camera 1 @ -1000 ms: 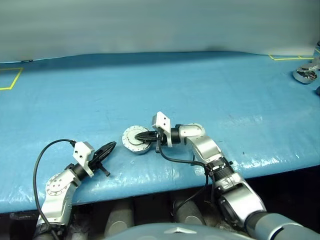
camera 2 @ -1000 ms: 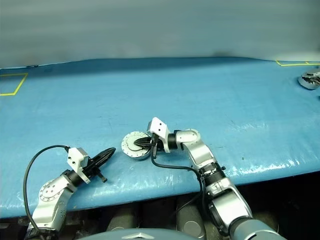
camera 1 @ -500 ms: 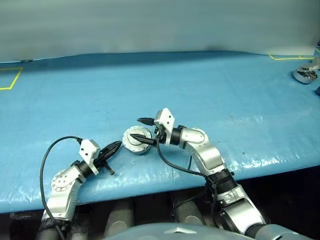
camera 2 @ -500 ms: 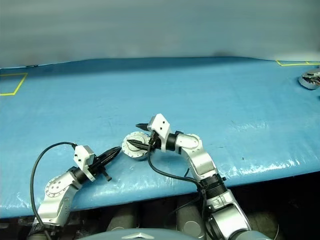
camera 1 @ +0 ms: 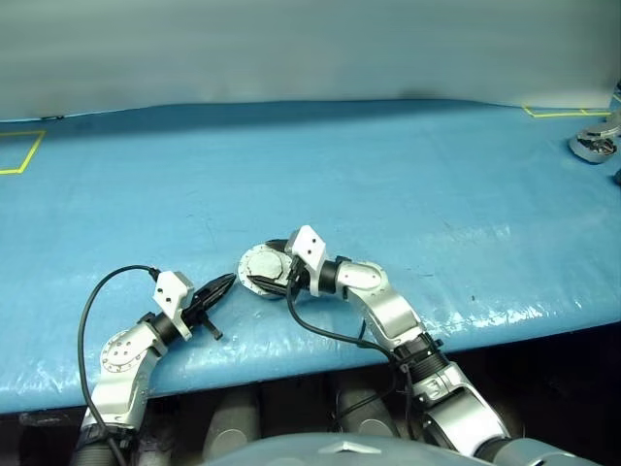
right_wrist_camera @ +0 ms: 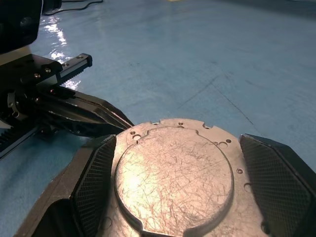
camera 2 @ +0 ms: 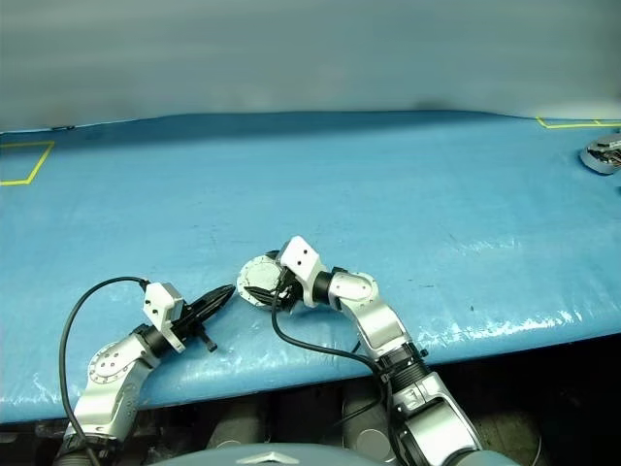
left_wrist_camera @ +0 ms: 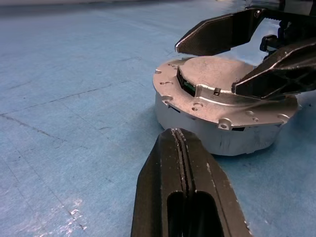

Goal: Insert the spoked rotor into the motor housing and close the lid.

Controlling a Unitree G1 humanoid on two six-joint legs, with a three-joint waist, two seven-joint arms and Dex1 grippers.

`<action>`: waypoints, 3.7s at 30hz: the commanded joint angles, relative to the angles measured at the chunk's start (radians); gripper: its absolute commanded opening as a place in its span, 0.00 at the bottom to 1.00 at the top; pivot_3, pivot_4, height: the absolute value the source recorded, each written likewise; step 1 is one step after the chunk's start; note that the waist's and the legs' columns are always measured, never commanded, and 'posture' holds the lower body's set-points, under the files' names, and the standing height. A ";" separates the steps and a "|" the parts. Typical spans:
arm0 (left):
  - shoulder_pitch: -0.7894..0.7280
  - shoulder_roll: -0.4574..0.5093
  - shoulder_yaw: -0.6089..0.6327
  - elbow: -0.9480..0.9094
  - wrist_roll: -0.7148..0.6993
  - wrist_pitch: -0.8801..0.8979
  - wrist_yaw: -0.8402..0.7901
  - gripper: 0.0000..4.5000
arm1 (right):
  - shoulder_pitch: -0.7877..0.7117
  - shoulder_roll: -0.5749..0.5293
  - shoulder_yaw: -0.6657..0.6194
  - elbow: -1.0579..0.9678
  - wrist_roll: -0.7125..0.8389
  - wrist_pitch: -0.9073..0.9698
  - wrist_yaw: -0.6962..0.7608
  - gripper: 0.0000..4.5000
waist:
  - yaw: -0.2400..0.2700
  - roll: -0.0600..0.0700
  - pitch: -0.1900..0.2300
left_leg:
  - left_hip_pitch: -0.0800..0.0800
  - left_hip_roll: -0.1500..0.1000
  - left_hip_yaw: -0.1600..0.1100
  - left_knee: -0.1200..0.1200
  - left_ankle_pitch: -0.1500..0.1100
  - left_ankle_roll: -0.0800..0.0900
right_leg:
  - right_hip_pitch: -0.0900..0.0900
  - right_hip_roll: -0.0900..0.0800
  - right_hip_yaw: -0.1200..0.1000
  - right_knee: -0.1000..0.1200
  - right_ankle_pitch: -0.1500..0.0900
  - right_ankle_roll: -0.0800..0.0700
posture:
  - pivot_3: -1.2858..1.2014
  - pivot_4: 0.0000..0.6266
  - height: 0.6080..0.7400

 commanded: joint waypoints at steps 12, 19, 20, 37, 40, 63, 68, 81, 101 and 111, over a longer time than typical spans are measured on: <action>-0.003 0.002 0.011 -0.013 -0.004 -0.018 0.005 0.00 | -0.011 -0.028 -0.010 -0.029 0.002 -0.031 0.014 0.67 | 0.003 0.000 0.000 | 0.000 0.000 0.000 0.000 0.000 0.000 | 0.000 0.000 0.000 0.000 0.000 0.000 | 0.52 0.24 1.00; -0.003 0.003 0.015 -0.011 -0.005 -0.019 0.007 0.00 | -0.029 -0.064 0.003 -0.085 0.037 -0.001 0.091 0.67 | 0.005 0.000 0.000 | 0.000 0.000 0.000 0.000 0.000 0.000 | 0.000 0.000 0.000 -0.001 0.000 0.000 | 0.52 0.24 1.00; -0.002 0.002 0.015 -0.011 -0.005 -0.019 0.007 0.00 | -0.030 -0.069 0.010 -0.089 0.033 -0.001 0.100 0.67 | 0.005 0.000 0.000 | 0.000 0.000 0.000 0.000 0.000 0.000 | 0.000 0.000 0.000 -0.001 0.000 0.000 | 0.52 0.24 1.00; 0.017 -0.006 0.016 -0.019 -0.006 -0.021 0.017 0.00 | -0.046 -0.088 0.030 -0.068 0.015 0.023 0.128 0.67 | 0.003 0.000 0.000 | 0.000 0.000 0.000 0.000 0.000 0.000 | 0.000 0.000 0.000 0.000 0.000 0.000 | 0.52 0.24 1.00; 0.019 -0.005 0.016 -0.020 -0.007 -0.020 0.017 0.00 | -0.052 -0.101 0.032 -0.067 0.006 0.010 0.137 0.67 | 0.003 0.000 0.000 | 0.000 0.000 0.000 0.000 0.000 0.000 | 0.000 0.000 0.000 0.000 0.000 0.000 | 0.52 0.24 1.00; 0.015 -0.004 0.014 -0.025 -0.007 -0.015 0.021 0.00 | -0.078 -0.117 0.056 0.071 -0.060 -0.041 0.126 0.67 | -0.001 0.000 0.000 | 0.003 0.000 0.000 0.000 0.000 0.000 | 0.002 0.000 0.000 0.001 0.000 0.000 | 0.52 0.24 1.00; 0.015 -0.005 0.013 -0.028 -0.012 -0.009 0.021 0.00 | -0.085 -0.132 0.058 0.096 -0.087 -0.055 0.110 0.67 | 0.000 0.000 0.000 | 0.010 0.000 0.000 0.000 0.000 0.000 | 0.010 0.000 0.000 0.000 0.000 -0.001 | 0.52 0.24 1.00; 0.023 -0.009 0.011 -0.034 -0.021 0.007 0.018 0.00 | -0.120 -0.121 0.015 0.136 -0.016 0.007 0.134 0.67 | 0.000 0.000 0.000 | 0.015 0.000 0.000 0.000 0.001 0.000 | 0.013 0.000 0.000 0.000 -0.001 -0.001 | 0.52 0.24 1.00; -0.024 -0.054 0.053 -0.087 -0.154 0.120 0.050 0.00 | -0.112 -0.148 0.085 0.174 -0.118 -0.043 0.098 0.67 | -0.001 0.000 -0.001 | 0.015 0.000 0.000 -0.001 0.001 0.000 | 0.013 -0.001 0.000 -0.001 -0.001 -0.001 | 0.52 0.24 1.00; -0.102 -0.027 -0.012 -0.063 -0.144 0.230 -0.040 0.00 | -0.101 -0.141 0.071 0.160 -0.114 -0.043 0.070 0.67 | -0.002 0.000 -0.001 | 0.015 0.000 0.000 -0.001 0.001 0.000 | 0.013 0.000 0.000 -0.001 -0.001 -0.001 | 0.52 0.24 1.00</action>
